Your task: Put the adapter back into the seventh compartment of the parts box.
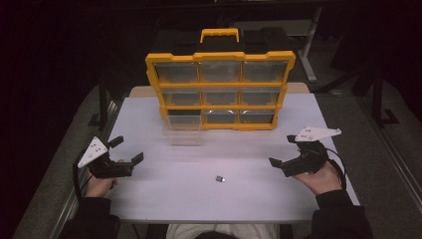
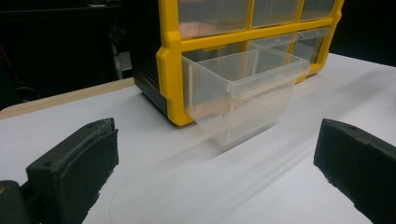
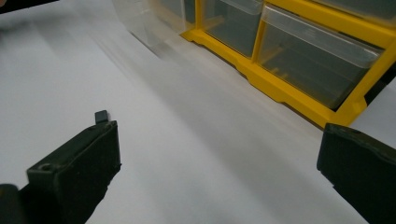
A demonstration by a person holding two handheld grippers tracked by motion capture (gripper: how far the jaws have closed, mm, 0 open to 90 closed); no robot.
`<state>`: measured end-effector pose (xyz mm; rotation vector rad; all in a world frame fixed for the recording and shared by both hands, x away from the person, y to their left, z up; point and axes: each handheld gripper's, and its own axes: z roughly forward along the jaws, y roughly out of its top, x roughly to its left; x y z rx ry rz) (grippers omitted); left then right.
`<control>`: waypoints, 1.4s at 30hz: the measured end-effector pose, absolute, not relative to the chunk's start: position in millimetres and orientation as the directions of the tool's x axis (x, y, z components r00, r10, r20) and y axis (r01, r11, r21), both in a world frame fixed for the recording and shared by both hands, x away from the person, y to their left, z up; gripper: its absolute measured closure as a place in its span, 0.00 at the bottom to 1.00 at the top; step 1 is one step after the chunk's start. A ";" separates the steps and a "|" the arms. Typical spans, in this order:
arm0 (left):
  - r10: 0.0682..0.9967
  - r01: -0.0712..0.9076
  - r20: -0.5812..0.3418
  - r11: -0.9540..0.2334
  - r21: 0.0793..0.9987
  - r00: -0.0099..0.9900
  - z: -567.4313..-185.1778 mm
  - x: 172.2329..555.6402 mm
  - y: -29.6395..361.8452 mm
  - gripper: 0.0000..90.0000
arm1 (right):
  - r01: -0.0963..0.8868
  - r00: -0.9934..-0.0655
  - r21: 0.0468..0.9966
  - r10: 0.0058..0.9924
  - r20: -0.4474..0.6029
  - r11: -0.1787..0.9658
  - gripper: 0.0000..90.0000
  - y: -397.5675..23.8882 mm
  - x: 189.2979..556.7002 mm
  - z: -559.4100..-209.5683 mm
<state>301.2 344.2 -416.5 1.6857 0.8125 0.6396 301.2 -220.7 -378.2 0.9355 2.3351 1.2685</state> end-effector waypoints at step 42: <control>0.776 0.201 0.018 -0.186 0.962 0.630 -417.5 301.8 342.0 0.00 | 0.337 -0.843 0.746 0.536 -0.031 0.574 0.00 -153.7 315.4 -369.1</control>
